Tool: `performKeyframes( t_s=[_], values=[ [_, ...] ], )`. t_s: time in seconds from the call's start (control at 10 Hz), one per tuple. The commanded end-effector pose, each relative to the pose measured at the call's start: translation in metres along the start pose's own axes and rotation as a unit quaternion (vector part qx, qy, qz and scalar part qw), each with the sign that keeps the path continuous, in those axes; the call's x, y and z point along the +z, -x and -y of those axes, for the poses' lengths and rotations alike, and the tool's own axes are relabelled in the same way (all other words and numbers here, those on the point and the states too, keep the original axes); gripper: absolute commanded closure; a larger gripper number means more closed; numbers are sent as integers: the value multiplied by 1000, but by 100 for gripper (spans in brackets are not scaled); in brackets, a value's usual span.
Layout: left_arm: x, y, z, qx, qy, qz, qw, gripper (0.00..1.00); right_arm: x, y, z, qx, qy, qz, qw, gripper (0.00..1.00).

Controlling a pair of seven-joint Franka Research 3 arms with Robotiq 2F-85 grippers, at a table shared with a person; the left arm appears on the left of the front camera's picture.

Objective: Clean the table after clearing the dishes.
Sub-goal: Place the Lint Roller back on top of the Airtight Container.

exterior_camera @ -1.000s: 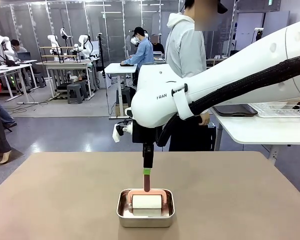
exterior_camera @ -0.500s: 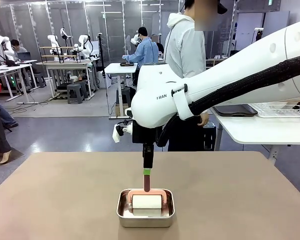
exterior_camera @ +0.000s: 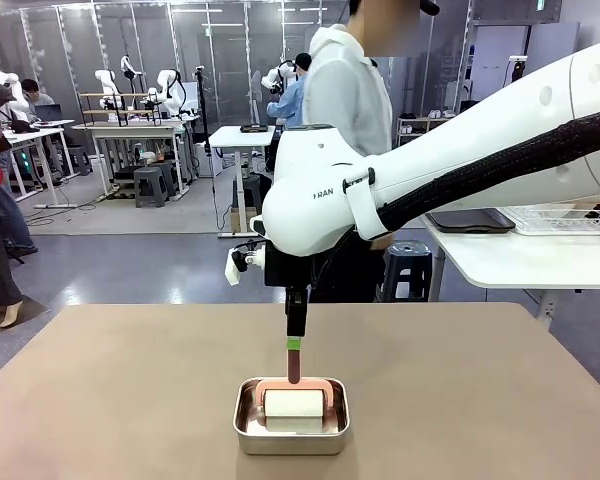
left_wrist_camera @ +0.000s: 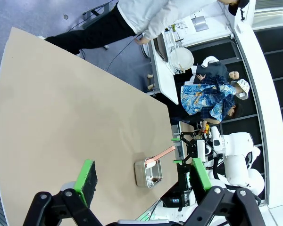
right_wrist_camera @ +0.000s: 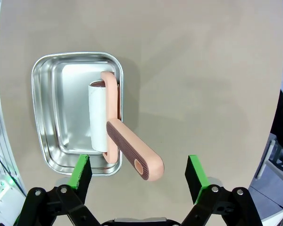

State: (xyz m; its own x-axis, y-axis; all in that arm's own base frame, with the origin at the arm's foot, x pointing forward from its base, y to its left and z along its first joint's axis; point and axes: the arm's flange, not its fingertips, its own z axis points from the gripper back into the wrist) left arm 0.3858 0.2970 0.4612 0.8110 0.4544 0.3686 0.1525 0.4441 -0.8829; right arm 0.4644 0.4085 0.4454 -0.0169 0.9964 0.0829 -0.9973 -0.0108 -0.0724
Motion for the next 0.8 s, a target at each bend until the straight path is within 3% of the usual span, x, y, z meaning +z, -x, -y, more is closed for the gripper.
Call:
performKeyframes(
  t_s=[0.0, 0.1, 0.4, 0.5, 0.7],
  values=[
    [4, 0, 0, -7, 3, -5, 1000, 0, 1, -2, -2, 3, 1, -1, 1000, 0],
    [4, 0, 0, -7, 3, -5, 1000, 0, 0, 0, 0, 0, 0, 0, 1000, 0],
    [4, 0, 0, -7, 3, -5, 1000, 0, 57, 31, 19, -102, -87, 143, 981, 0],
    [4, 0, 0, -7, 3, -5, 1000, 0, 68, 48, 23, -139, -103, 188, 967, 0],
    [4, 0, 0, -7, 3, -5, 1000, 0, 81, 97, 32, -229, -174, 290, 913, 0]
  ],
)
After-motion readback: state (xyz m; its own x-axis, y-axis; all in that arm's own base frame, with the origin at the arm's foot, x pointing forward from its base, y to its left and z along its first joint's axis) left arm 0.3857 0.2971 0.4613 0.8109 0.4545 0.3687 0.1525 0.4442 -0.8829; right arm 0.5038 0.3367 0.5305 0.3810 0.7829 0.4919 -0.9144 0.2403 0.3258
